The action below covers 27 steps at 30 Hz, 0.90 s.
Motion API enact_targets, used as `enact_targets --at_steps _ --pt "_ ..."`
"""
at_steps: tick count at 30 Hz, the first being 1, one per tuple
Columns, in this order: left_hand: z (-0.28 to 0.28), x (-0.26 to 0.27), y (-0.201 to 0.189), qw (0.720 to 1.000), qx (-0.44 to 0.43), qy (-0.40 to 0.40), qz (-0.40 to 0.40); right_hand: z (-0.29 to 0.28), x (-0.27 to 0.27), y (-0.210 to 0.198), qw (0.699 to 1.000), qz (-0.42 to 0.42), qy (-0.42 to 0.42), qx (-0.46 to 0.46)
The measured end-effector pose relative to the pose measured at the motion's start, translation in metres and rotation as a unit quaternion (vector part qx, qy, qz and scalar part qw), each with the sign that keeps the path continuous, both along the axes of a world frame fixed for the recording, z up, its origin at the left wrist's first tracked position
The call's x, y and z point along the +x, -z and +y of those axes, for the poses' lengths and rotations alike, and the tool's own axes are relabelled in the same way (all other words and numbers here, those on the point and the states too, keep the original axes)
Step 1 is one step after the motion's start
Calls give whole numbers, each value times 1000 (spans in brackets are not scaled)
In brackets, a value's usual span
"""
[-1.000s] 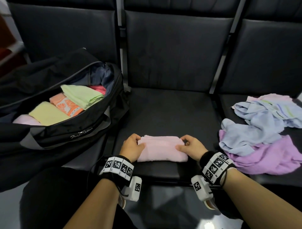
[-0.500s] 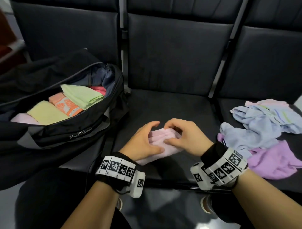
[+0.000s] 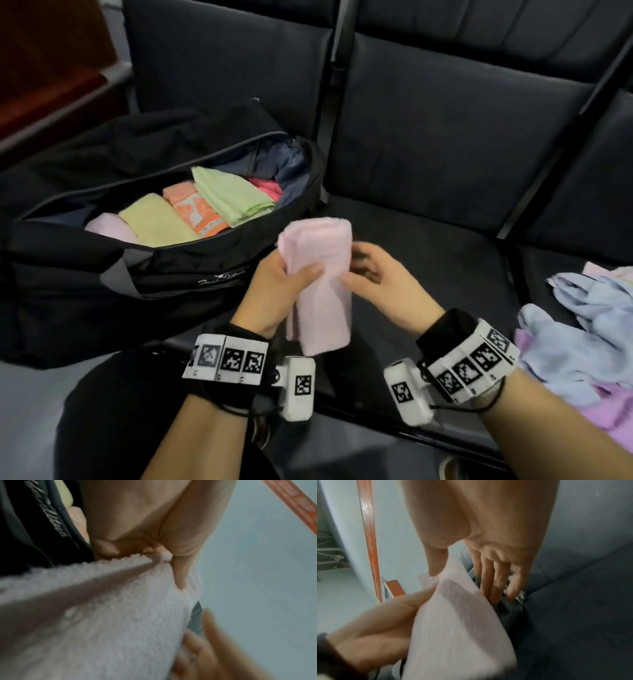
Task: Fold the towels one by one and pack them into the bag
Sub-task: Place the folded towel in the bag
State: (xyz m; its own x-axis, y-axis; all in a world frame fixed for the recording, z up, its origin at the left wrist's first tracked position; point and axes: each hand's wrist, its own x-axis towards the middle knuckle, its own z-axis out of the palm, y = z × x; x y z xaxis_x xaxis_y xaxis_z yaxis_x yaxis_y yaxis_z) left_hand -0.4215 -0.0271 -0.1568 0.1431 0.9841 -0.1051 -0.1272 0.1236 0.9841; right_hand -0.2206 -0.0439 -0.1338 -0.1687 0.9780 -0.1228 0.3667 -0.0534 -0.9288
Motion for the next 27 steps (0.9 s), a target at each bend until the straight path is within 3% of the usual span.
enact_targets --at_steps 3,10,16,21,23,27 --pt "17 -28 1 994 -42 -83 -50 17 -29 12 997 -18 -62 -46" --pt "58 -99 3 967 -119 -200 -108 87 -105 9 997 15 -77 -27" --pt "105 -156 2 944 -186 -257 -91 142 -172 28 995 72 -34 -61" --pt "150 -174 11 922 -140 -357 -50 182 -213 33 996 85 -20 -37" --pt "166 -181 20 924 -135 -358 23 194 -219 37 999 44 -28 -1" --pt "177 -181 41 939 -204 -242 134 195 -214 55 972 -181 -147 12"
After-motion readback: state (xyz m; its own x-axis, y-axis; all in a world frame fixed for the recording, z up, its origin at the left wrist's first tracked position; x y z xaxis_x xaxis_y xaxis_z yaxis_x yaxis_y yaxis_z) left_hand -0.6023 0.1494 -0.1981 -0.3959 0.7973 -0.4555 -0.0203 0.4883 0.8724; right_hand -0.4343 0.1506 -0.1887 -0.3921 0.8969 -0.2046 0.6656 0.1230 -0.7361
